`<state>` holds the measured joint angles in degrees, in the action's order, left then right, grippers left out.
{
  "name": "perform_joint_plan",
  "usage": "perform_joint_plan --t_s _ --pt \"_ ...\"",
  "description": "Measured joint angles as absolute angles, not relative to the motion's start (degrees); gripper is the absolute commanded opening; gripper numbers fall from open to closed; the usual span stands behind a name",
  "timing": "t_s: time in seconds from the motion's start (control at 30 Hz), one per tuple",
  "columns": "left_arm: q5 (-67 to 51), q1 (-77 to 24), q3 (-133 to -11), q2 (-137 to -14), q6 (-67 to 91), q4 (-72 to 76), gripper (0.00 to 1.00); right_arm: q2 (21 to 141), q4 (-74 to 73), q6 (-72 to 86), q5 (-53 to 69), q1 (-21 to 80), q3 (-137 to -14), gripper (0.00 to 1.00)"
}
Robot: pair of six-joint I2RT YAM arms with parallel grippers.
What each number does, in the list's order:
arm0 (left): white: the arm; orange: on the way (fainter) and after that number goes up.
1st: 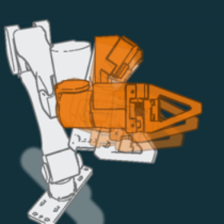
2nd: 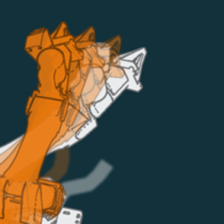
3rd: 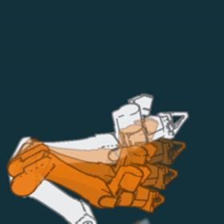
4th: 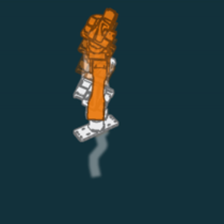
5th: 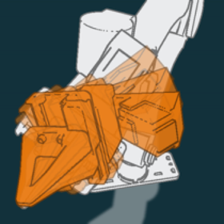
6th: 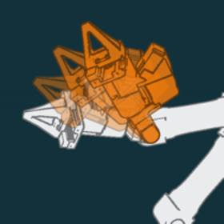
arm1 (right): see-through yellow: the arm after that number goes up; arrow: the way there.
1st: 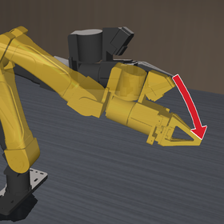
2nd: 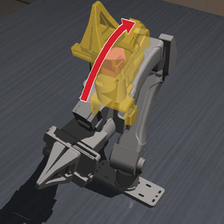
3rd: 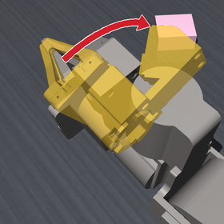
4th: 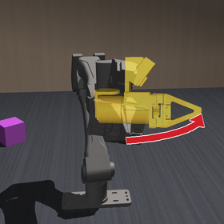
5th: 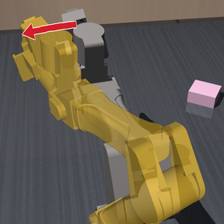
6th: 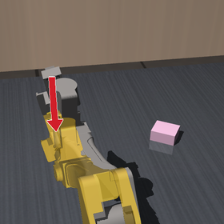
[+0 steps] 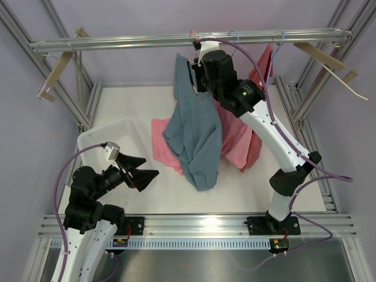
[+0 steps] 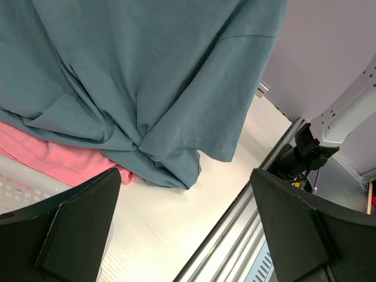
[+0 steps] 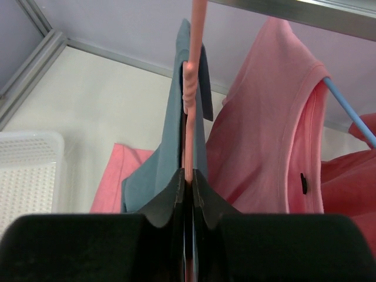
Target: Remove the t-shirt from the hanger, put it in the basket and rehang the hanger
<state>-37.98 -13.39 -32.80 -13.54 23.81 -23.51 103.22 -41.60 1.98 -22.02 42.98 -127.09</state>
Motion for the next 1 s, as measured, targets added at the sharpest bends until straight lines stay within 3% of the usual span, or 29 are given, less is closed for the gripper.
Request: perform_joint_plan --t_s 0.03,0.63,1.0 --pt "-38.0 -13.4 -32.8 -13.5 23.8 -23.5 0.99 103.3 -41.7 2.0 -22.1 43.0 -127.1 0.00" --pt "-37.9 -13.4 -32.8 -13.4 23.8 -23.5 0.99 102.2 -33.2 -0.5 -25.0 45.3 -127.1 0.00" --pt "-39.5 -14.4 -33.8 -17.5 27.6 -23.0 0.99 82.5 -21.6 4.0 -28.1 46.7 -96.9 0.00"
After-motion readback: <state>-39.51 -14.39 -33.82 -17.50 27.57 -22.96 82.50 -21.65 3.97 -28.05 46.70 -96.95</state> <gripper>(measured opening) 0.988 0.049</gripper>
